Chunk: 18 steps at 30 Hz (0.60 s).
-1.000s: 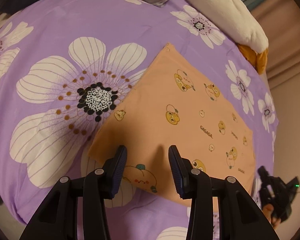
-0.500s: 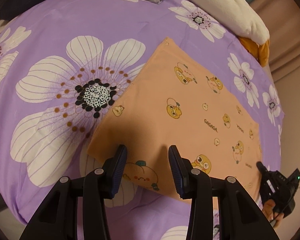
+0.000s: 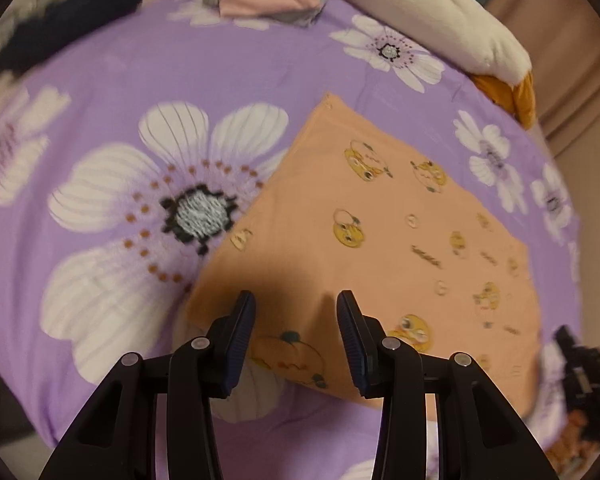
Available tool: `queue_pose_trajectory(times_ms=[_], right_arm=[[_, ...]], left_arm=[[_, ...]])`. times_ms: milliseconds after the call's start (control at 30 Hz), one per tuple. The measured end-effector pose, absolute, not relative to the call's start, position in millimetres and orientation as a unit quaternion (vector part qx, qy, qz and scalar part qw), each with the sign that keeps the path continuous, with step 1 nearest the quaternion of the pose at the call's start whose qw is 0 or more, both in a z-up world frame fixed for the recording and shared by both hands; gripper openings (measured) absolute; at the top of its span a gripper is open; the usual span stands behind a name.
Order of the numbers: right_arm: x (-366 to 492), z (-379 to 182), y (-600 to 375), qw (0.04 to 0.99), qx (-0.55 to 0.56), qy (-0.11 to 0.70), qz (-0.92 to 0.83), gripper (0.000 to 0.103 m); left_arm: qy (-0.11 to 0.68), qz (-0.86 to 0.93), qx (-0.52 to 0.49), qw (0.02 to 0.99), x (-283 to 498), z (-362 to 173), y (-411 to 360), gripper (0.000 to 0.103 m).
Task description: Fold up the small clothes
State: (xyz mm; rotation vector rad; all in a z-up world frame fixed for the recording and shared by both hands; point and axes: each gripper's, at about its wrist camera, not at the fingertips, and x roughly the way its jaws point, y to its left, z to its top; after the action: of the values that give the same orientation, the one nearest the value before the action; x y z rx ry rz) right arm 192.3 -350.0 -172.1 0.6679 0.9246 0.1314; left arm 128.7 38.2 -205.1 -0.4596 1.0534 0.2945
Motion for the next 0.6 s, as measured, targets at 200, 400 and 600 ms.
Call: queue_pose_trajectory(times_ms=[200, 400, 600], right_arm=[[209.7, -207.4, -326.6, 0.808, 0.241, 0.538, -0.006, 0.000], [190.5, -173.5, -322.1, 0.852, 0.234, 0.467, 0.040, 0.014], [201.3, -191.9, -321.2, 0.825, 0.220, 0.520, 0.007, 0.020]], left_arm=[[0.501, 0.179, -0.133, 0.836, 136.1, -215.8, 23.5, 0.034], [0.493, 0.151, -0.127, 0.848, 137.6, -211.6, 16.1, 0.034], [0.516, 0.162, -0.066, 0.839, 138.4, -222.5, -2.2, 0.034]])
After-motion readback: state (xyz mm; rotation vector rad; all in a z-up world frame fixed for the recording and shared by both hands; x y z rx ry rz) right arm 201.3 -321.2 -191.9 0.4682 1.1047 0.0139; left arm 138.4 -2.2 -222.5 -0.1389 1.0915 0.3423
